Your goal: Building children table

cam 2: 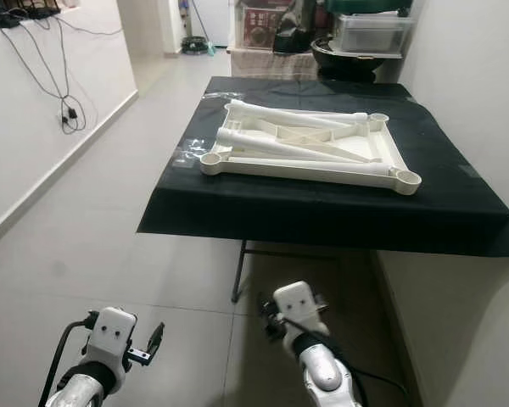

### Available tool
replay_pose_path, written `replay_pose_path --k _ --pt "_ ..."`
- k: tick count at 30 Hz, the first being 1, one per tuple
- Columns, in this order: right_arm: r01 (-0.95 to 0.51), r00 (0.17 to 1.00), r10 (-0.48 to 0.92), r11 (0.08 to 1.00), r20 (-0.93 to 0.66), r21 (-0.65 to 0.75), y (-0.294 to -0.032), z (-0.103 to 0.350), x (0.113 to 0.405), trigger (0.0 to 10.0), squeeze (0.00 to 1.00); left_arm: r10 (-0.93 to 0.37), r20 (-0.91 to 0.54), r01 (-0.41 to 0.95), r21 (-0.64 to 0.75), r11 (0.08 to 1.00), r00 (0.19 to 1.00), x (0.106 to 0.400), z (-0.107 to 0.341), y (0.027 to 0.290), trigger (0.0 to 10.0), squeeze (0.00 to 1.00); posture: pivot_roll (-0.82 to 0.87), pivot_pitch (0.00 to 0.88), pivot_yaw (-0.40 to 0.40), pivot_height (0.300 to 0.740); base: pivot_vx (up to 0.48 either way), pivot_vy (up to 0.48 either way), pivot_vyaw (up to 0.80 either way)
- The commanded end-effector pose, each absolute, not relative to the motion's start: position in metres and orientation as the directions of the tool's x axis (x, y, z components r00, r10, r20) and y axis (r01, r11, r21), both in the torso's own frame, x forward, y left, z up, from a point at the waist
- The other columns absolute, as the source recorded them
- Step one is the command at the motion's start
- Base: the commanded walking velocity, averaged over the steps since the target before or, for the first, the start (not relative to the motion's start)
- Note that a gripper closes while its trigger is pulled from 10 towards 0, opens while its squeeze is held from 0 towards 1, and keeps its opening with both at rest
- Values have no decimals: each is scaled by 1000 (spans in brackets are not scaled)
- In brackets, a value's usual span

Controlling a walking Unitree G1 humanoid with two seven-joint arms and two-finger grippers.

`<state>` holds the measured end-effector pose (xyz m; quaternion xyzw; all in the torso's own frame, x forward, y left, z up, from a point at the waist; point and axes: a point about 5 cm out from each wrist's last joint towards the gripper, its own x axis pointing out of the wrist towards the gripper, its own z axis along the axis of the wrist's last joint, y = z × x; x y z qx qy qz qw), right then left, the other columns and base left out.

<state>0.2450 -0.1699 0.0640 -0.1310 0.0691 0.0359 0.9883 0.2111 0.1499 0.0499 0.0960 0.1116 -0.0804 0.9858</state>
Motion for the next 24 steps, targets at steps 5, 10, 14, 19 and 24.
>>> replay_pose_path --k 5,10,14,19,24 --pt "-99 992 83 979 -94 -181 -170 70 244 10000 0 -84 -196 120 175 977 977 212 56 160 10000 0 -21 0 -31 740 0 0 0" --pt "-144 988 138 986 -71 -84 -163 80 250 10000 0 -52 -123 66 110 992 991 218 73 169 10000 0 -18 0 -30 740 0 0 0" --pt "-185 983 184 982 -23 -42 -151 96 258 10000 0 -108 -43 113 121 986 993 221 88 165 10000 0 -19 0 -28 740 0 0 0" --pt "-233 971 234 972 54 -20 -140 119 268 10000 0 -151 33 140 223 965 988 226 106 161 10000 0 -17 0 -23 740 0 0 0" --pt "-215 969 222 974 104 -72 -145 131 278 10000 0 -120 73 107 164 981 990 228 113 164 10000 0 -15 0 -19 740 167 0 0"
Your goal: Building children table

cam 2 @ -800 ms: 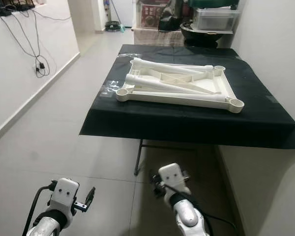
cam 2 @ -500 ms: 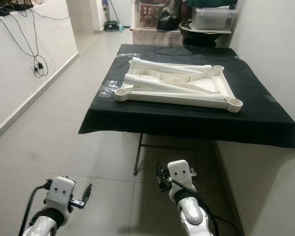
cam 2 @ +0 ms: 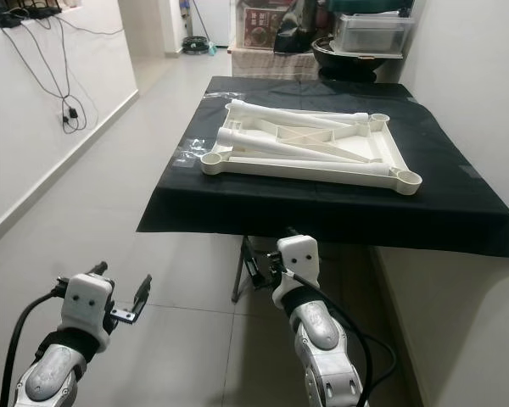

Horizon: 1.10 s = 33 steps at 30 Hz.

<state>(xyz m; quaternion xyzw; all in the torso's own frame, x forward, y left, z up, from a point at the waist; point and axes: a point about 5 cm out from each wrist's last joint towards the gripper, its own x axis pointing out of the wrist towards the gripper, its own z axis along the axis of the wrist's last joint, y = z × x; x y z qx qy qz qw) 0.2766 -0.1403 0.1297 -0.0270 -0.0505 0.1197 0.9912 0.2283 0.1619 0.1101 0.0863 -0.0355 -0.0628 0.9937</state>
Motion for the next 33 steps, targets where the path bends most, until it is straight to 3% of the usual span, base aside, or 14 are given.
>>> replay_pose_path --k 1,14,25,33 --pt "-209 970 217 975 106 -76 -146 132 280 10000 0 -117 70 105 163 981 991 228 113 164 10000 0 -15 0 -19 740 454 0 0" --pt "-171 981 173 985 83 -22 -150 139 295 10000 0 -119 102 100 169 981 988 239 122 165 10000 0 -12 0 -21 740 464 0 0" --pt "-195 977 195 981 89 -10 -145 144 303 10000 0 -120 130 97 173 980 984 243 130 166 10000 0 -5 0 -27 740 428 0 -686" --pt "-274 958 273 962 82 -2 -139 148 307 10000 0 -119 130 97 163 982 984 242 131 166 10000 0 2 0 -29 740 280 0 0"
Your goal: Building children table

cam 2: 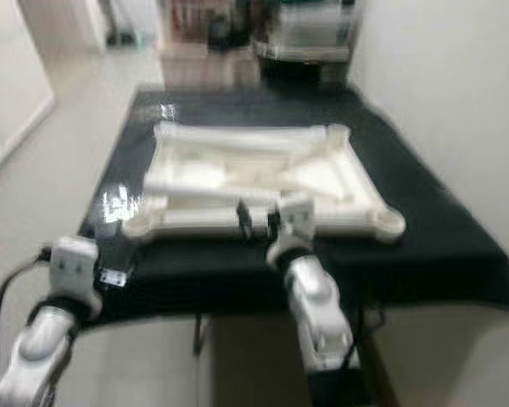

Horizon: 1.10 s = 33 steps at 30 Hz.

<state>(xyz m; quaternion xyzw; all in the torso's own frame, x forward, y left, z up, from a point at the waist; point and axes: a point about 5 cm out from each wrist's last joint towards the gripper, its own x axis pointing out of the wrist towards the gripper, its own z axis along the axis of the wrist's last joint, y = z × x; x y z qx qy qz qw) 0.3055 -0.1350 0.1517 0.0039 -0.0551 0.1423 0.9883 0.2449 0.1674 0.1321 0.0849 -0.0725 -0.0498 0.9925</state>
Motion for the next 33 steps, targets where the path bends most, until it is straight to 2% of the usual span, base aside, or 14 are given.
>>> replay_pose_path --k 1,7,14,17,21,26,27,28,29,30,31,33 --pt "-271 959 270 963 80 1 -140 148 307 10000 0 -119 132 97 162 982 984 242 131 166 10000 0 3 0 -27 740 480 0 0" --pt "-267 961 263 963 80 39 -138 147 308 10000 0 -121 139 98 164 982 983 243 134 167 10000 0 9 0 -24 740 442 0 0" --pt "-283 953 274 957 130 59 -134 156 310 10000 0 -124 137 100 169 980 983 245 135 168 10000 0 15 0 -22 740 397 0 -616" --pt "-346 932 334 936 142 65 -132 161 312 10000 0 -112 125 91 161 983 986 246 134 166 10000 0 21 0 -23 740 0 0 0" --pt "-578 814 559 808 156 116 -128 179 316 10000 0 -118 128 98 154 983 985 246 134 165 10000 0 23 0 -22 740 0 0 0" --pt "-632 773 614 766 160 115 -128 184 317 10000 0 -118 121 98 156 983 986 245 133 166 10000 0 25 0 -23 740 0 0 0" --pt "-730 682 717 678 142 85 -124 187 315 10000 0 -109 118 91 151 984 987 243 132 169 10000 0 31 0 -27 740 0 0 0" --pt "-730 682 717 678 142 85 -124 187 315 10000 0 -109 118 91 151 984 987 243 132 169 10000 0 31 0 -27 740 0 0 0" --pt "-812 583 807 580 90 57 -122 187 314 10000 0 -99 127 79 155 985 987 239 133 172 10000 0 47 0 -39 740 0 0 0" --pt "-812 583 807 580 90 57 -122 187 314 10000 0 -99 127 79 155 985 987 239 133 172 10000 0 47 0 -39 740 0 0 0" --pt "-883 470 883 469 13 30 -120 182 312 10000 0 -89 158 60 176 983 983 235 138 175 10000 0 65 0 -55 740 0 0 0" --pt "-883 470 883 469 13 30 -120 182 312 10000 0 -89 158 60 176 983 983 235 138 175 10000 0 65 0 -55 740 0 0 0"
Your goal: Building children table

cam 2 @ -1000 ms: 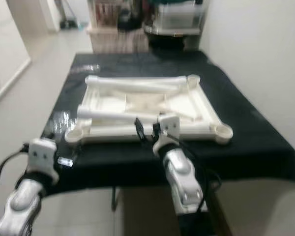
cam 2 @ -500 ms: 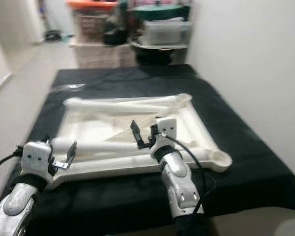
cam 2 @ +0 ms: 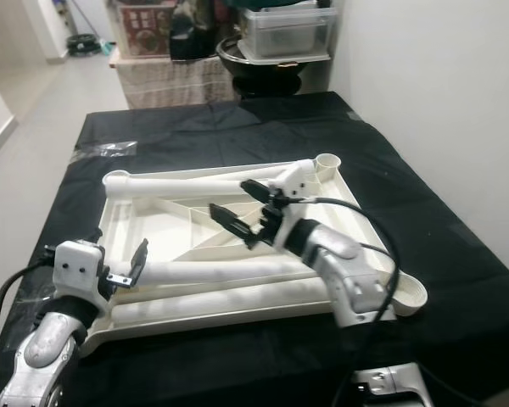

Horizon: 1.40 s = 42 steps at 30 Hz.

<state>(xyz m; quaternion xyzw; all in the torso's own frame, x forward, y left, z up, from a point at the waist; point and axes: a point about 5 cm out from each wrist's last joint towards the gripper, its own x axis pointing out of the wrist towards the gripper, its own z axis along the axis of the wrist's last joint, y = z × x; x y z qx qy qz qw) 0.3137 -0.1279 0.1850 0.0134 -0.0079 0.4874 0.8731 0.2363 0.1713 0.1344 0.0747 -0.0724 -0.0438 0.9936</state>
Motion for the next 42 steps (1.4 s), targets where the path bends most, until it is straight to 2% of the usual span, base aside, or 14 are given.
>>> replay_pose_path --k 1,4,7,8,12,16,19,23,27,29,31,35,39,42 --pt "-883 470 883 469 13 30 -120 182 312 10000 0 -89 158 60 176 983 983 235 138 175 10000 0 65 0 -55 740 0 0 0" --pt "-979 189 963 201 -191 46 -118 160 308 10000 0 47 415 -207 348 914 908 225 191 197 10000 0 130 0 -106 740 0 0 0" --pt "-984 159 965 172 -211 46 -117 157 308 10000 0 68 458 -259 368 893 886 223 200 200 10000 0 130 0 -106 740 0 0 0" --pt "-990 134 962 142 -236 18 -109 151 309 10000 0 170 463 -364 370 855 870 216 202 216 10000 0 150 0 -104 740 0 0 0" --pt "-991 128 961 134 -246 8 -106 149 310 10000 0 211 450 -396 370 840 868 213 198 222 10000 0 150 0 -104 740 0 0 0" --pt "-965 259 937 244 -233 -91 -87 151 329 10000 0 341 257 -418 371 829 904 186 149 244 10000 0 174 0 -115 740 0 0 0" --pt "-950 304 930 282 -207 -132 -80 158 338 10000 0 370 113 -385 361 849 922 175 117 242 10000 0 176 0 -115 740 0 0 0" --pt "-946 317 926 293 -203 -139 -78 160 342 10000 0 355 74 -356 369 858 932 172 107 238 10000 0 176 0 -115 740 0 0 0" --pt "-962 263 937 237 -229 -134 -76 159 341 10000 0 315 55 -312 368 876 948 171 102 229 10000 0 171 0 -110 740 0 0 0" --pt "-988 138 951 112 -276 -107 -73 154 334 10000 0 270 55 -271 358 893 961 174 102 219 10000 0 172 0 -113 740 0 0 0" --pt "-994 83 951 55 -298 -98 -73 151 330 10000 0 271 59 -273 353 895 961 177 102 219 10000 0 171 0 -114 740 0 0 0" --pt "-992 88 946 56 -311 -109 -73 149 332 10000 0 272 59 -275 352 895 960 178 103 219 10000 0 168 0 -113 740 0 0 0" --pt "-978 193 909 147 -370 -148 -74 139 341 10000 0 256 89 -271 339 901 963 185 109 216 10000 0 167 0 -110 740 0 0 0" --pt "-974 215 901 168 -376 -154 -73 137 343 10000 0 248 98 -267 337 903 964 186 110 215 10000 0 165 0 -106 740 0 0 0"
